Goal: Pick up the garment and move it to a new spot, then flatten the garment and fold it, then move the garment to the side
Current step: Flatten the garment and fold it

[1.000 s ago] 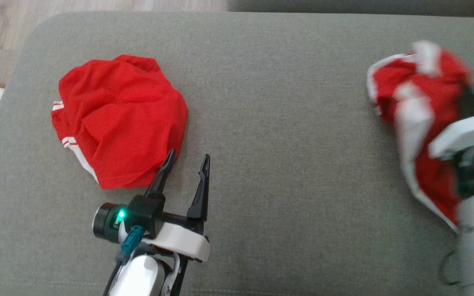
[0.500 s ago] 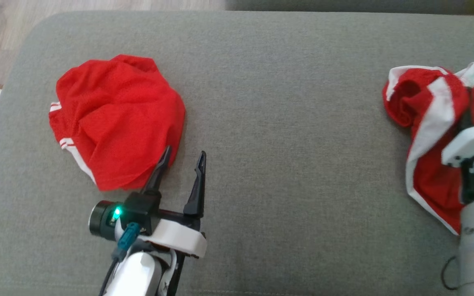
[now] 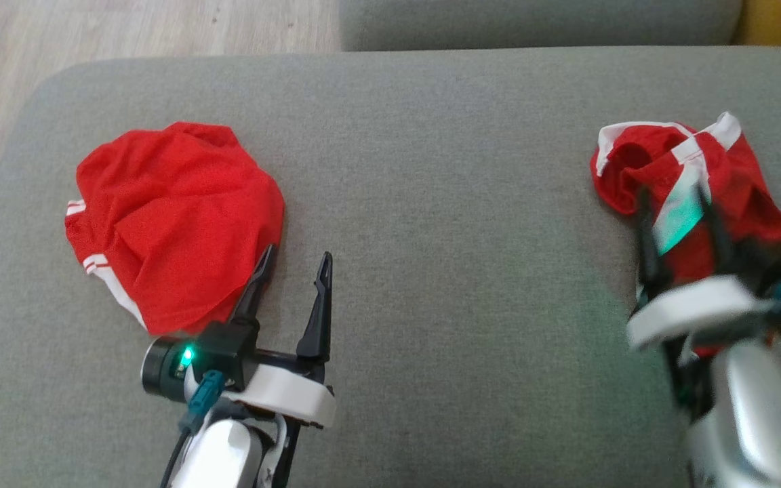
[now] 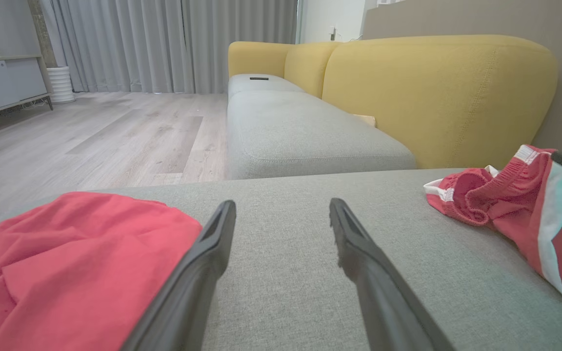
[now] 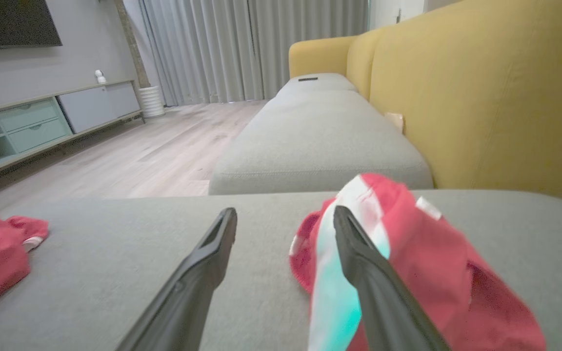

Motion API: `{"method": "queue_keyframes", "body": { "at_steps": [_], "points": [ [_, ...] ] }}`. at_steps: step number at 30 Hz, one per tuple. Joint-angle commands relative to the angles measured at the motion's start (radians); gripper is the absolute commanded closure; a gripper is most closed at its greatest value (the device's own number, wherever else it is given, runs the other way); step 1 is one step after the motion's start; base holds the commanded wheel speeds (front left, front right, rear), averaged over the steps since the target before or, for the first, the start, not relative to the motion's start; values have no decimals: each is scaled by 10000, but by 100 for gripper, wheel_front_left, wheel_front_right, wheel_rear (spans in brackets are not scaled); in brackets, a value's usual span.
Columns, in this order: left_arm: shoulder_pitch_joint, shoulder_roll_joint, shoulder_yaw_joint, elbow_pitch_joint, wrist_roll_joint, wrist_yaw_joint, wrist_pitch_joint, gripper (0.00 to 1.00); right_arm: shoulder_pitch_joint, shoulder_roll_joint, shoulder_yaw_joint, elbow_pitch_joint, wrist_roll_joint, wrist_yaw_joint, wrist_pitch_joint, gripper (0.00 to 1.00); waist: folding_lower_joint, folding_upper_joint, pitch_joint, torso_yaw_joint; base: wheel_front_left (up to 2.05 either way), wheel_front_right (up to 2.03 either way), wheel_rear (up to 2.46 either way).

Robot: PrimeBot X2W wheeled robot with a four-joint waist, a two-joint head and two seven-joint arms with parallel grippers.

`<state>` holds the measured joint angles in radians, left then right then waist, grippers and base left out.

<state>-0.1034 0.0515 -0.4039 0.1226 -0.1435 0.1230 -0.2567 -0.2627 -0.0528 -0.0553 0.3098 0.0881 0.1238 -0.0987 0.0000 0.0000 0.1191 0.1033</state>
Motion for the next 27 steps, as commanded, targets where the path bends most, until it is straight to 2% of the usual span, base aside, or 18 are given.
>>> {"method": "queue_keyframes", "body": {
  "at_steps": [1,4,12,21,27],
  "points": [
    [-186,-13,401,-369,56,-17,-51,0,237,23,598,-620,270,69,-178,0,0,0,-82,-38,0,0,0],
    [-140,-13,407,-360,53,-22,-51,0,893,24,1125,-873,499,69,-224,0,0,0,-159,-48,0,0,0],
    [-95,-13,354,-382,48,-64,-51,0,1242,25,1321,-1027,250,69,-219,0,0,0,-234,83,0,0,0],
    [-174,-13,240,-411,-25,-52,-51,0,50,25,358,-1054,-1206,69,497,0,0,0,62,532,0,0,0],
    [-284,-13,118,-390,-131,-18,-51,0,-1209,25,-917,-649,-2124,69,1101,0,0,0,253,808,0,0,0]
  ]
}}
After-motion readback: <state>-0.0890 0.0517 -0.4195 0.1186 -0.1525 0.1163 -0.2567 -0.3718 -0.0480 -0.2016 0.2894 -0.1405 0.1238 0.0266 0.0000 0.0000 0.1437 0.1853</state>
